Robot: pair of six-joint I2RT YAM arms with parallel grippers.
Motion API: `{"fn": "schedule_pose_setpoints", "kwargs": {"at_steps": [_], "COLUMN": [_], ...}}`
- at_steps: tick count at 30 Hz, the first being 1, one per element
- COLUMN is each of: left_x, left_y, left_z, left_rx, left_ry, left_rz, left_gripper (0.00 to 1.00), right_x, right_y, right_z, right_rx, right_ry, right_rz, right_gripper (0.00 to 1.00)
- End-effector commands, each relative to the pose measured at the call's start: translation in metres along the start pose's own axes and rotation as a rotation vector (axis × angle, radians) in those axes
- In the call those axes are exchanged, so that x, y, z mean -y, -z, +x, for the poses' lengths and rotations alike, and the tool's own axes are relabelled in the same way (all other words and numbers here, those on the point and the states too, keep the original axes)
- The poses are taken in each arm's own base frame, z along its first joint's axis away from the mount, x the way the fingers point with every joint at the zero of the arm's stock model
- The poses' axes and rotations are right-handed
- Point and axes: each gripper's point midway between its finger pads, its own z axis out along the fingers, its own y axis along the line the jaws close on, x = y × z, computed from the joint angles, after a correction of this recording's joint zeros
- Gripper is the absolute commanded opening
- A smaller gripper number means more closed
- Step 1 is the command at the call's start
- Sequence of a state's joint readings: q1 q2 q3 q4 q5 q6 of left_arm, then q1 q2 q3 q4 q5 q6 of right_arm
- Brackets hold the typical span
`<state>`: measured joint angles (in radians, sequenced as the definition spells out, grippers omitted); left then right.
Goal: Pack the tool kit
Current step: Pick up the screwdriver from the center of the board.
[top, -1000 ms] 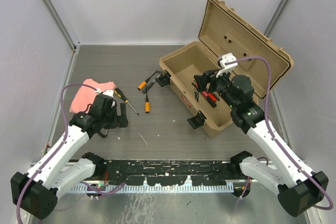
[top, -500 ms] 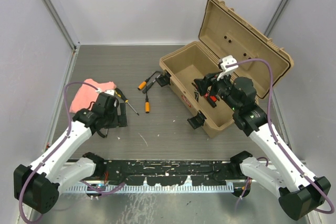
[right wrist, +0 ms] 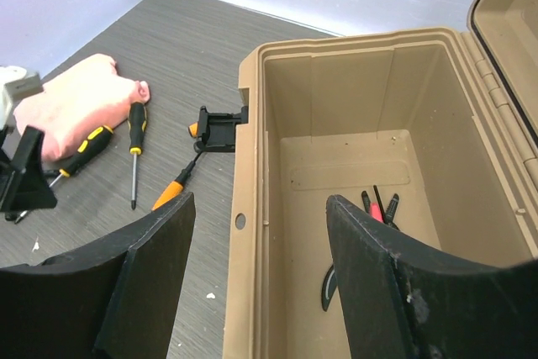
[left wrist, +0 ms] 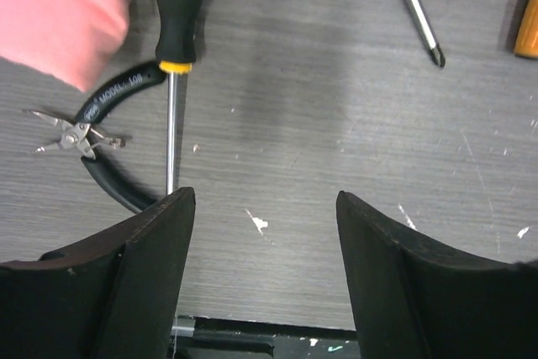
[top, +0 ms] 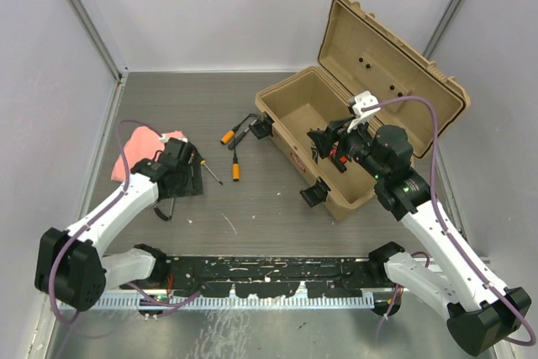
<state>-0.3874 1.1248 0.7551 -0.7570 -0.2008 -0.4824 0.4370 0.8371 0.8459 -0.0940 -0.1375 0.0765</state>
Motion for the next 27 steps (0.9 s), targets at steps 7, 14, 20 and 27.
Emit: {"fn": "schedule_pose_setpoints", "kwargs": {"at_steps": [7, 14, 20, 27], "left_x": [0.014, 0.003, -0.020, -0.020], "left_y": [-0.028, -0.047, -0.052, -0.067], "left_z": [-0.073, -0.072, -0.078, -0.068], "left_rx": [0.060, -0.009, 0.009, -0.028], "left_ry": [0.033, 0.073, 0.135, 0.173], "left_rz": [-0.027, -0.072, -0.114, -0.119], "left_gripper": [0.67, 0.67, 0.68, 0.66], "right_x": [-0.011, -0.010, -0.012, -0.011], "right_y": [0.013, 0.015, 0.011, 0.009], "right_z": [-0.025, -0.027, -0.028, -0.024], "right_rx": [0.066, 0.060, 0.053, 0.033], "right_ry": [0.056, 0.065, 0.056, 0.044], "right_rz": [-0.056, -0.050, -0.058, -0.052], "right_gripper": [0.69, 0.69, 0.69, 0.69]}}
